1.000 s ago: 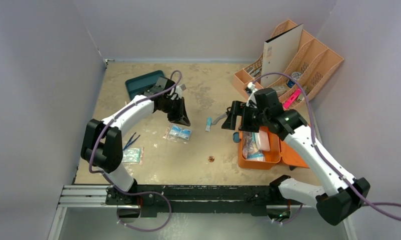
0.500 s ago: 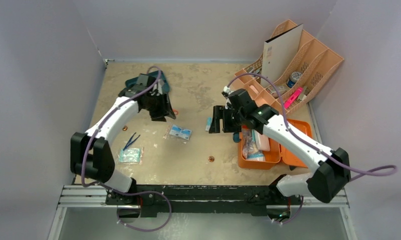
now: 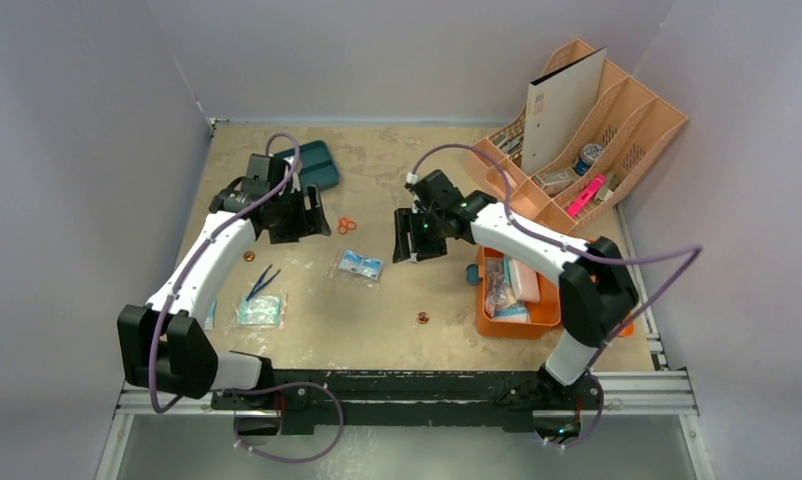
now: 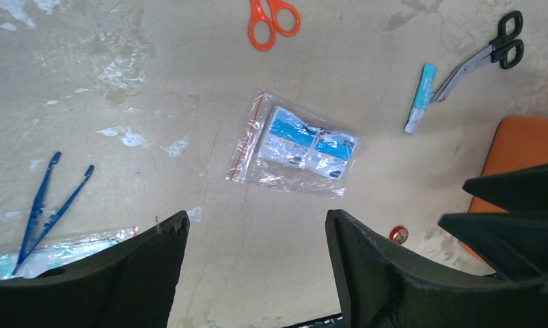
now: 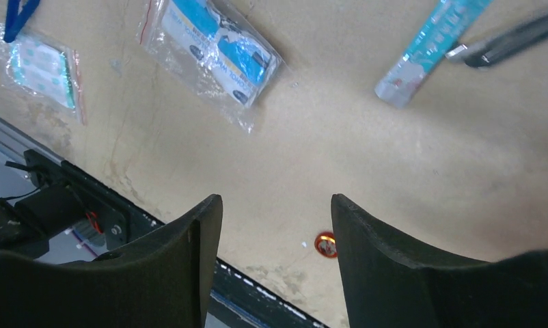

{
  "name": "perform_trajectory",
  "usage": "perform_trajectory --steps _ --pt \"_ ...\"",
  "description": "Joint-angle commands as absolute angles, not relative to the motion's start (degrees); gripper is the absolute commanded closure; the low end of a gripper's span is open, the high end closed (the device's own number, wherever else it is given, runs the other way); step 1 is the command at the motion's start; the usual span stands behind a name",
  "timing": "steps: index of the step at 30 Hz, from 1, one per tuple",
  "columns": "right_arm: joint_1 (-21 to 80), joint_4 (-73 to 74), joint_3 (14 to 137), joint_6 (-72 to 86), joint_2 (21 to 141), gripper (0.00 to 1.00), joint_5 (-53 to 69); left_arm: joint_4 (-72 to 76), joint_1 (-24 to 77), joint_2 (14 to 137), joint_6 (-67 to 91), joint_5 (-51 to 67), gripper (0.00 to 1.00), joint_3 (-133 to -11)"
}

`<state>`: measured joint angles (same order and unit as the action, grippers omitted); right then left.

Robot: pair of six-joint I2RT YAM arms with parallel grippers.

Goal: Organize the medicine kit
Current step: Pick up the medical item at the center of the board.

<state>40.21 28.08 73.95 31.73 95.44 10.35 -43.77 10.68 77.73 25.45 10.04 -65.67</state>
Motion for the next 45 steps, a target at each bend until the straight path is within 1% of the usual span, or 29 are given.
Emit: perform_trajectory --steps 1,7,12,17,21,24,30,36,38,44,45 --pt "41.23 26.68 79.98 29.41 101.5 0.38 13.36 -44.69 10.63 72.84 21.48 7.37 0.28 -64.34" --pt "41.9 27.73 86.92 28.08 111.2 0.38 13.82 -40.92 10.63 65.49 21.1 7.23 0.27 -60.8" --pt "42.16 30.25 92.4 25.59 116.7 0.38 10.93 -39.96 10.63 63.35 21.44 7.79 0.28 -60.74" --pt "42.12 32.26 96.38 22.93 121.05 0.46 11.18 -40.6 10.63 61.18 20.96 5.77 0.28 -60.49" --pt "42.27 35.39 100.22 20.75 124.54 0.47 12.58 -40.12 10.63 59.1 21.01 4.73 0.28 -59.86" --pt "42.4 35.28 100.1 20.51 125.2 0.48 13.12 -40.35 10.63 58.86 20.87 4.54 0.28 -59.86" --pt "42.88 34.07 99.42 21.25 126.34 0.54 14.87 -39.73 10.63 58.54 20.74 5.9 0.28 -59.61" --pt "43.57 33.31 98.35 21.89 126.82 0.65 15.04 -39.46 10.63 58.1 20.57 5.99 0.28 -59.5" --pt "43.6 33.31 98.24 21.89 126.76 0.7 14.88 -39.55 10.63 57.97 20.48 5.9 0.28 -59.5" --pt "43.63 33.38 97.91 22.5 124.72 0.97 14.33 -39.58 10.63 58.33 20.48 6.18 0.28 -59.41" --pt "43.63 33.54 97.81 22.7 124.17 1.0 14.33 -39.71 10.63 58.34 20.48 6.22 0.28 -59.42"
